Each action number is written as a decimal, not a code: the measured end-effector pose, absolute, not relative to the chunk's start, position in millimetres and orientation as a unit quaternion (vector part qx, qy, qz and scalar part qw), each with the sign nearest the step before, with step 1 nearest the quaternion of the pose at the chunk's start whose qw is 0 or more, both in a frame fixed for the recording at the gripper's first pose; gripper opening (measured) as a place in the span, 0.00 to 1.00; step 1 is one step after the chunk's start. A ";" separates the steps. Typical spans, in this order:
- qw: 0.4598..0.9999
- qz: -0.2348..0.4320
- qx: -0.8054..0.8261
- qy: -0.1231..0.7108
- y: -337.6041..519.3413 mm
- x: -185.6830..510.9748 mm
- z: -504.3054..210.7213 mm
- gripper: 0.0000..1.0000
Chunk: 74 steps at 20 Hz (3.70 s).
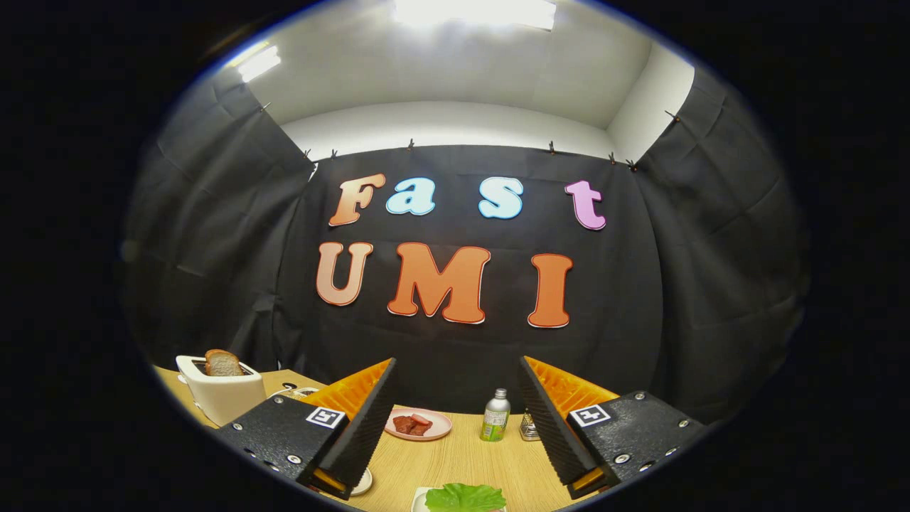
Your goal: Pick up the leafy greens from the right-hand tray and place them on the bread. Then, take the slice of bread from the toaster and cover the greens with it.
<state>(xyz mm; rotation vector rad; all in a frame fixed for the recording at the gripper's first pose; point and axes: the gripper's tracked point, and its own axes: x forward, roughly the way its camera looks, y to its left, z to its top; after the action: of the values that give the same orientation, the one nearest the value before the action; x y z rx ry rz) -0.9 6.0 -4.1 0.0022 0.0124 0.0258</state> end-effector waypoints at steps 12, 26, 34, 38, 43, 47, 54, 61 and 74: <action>0.992 0.042 0.008 0.120 13.6 3.3 -72.1 0.99; 0.947 0.047 -0.006 0.318 3.8 -0.2 -180.3 0.99; 0.878 0.067 -0.009 0.474 8.5 -23.1 -263.2 0.99; 0.850 0.074 -0.007 0.521 10.4 -30.9 -290.9 0.99; 0.799 0.061 0.006 0.598 8.8 -50.9 -323.9 0.95; 0.780 0.043 0.005 0.625 7.6 -56.3 -340.4 0.90; 0.781 0.037 0.013 0.623 9.7 -53.1 -344.2 0.61; 0.790 0.020 0.066 0.609 8.0 -46.6 -335.2 0.08; 0.821 0.136 0.141 0.536 128.1 -9.4 -264.3 0.05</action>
<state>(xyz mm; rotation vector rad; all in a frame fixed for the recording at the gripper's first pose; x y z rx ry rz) -9.4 128.1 -264.3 0.2998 1.1398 0.2903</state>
